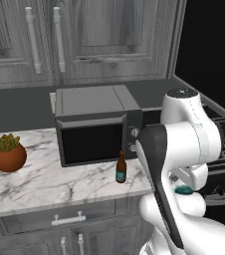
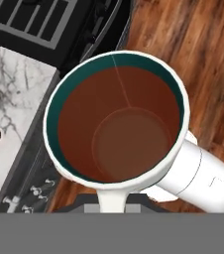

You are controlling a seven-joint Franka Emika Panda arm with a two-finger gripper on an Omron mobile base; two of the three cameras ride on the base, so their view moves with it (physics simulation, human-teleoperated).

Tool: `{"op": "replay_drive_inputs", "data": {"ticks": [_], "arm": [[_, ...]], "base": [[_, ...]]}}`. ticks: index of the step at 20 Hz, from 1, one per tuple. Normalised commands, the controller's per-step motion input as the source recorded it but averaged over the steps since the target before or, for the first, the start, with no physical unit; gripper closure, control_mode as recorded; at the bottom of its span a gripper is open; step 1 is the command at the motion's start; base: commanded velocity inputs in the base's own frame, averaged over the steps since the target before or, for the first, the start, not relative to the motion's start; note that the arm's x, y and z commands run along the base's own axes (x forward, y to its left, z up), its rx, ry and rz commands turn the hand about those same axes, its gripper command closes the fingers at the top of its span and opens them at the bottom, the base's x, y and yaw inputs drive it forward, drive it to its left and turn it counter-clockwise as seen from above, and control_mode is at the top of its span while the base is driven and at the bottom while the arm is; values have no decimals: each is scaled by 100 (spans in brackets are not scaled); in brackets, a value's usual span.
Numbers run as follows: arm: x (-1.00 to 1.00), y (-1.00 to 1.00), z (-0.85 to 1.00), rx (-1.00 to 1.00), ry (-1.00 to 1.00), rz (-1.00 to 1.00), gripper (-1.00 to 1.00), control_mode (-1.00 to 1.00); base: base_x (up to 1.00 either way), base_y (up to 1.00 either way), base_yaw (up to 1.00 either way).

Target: Place the microwavable item in the microwave. Then, close the microwave door and press the start button.

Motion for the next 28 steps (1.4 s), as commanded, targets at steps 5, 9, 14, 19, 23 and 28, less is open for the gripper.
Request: {"op": "replay_drive_inputs", "data": {"ticks": [5,9,14,19,23,28], "arm": [[5,0,-39,-5,-2,8,100,-100],[0,0,0,0,0,0,100,100],[0,0,0,0,0,0,100,100],[0,0,0,0,0,0,100,100],[0,0,0,0,0,0,100,100],[0,0,0,0,0,0,100,100]], "base": [[0,0,0],[-38,-4,20],[-94,-28,21],[-100,-68,15],[-60,-100,4],[0,-100,0]]}}
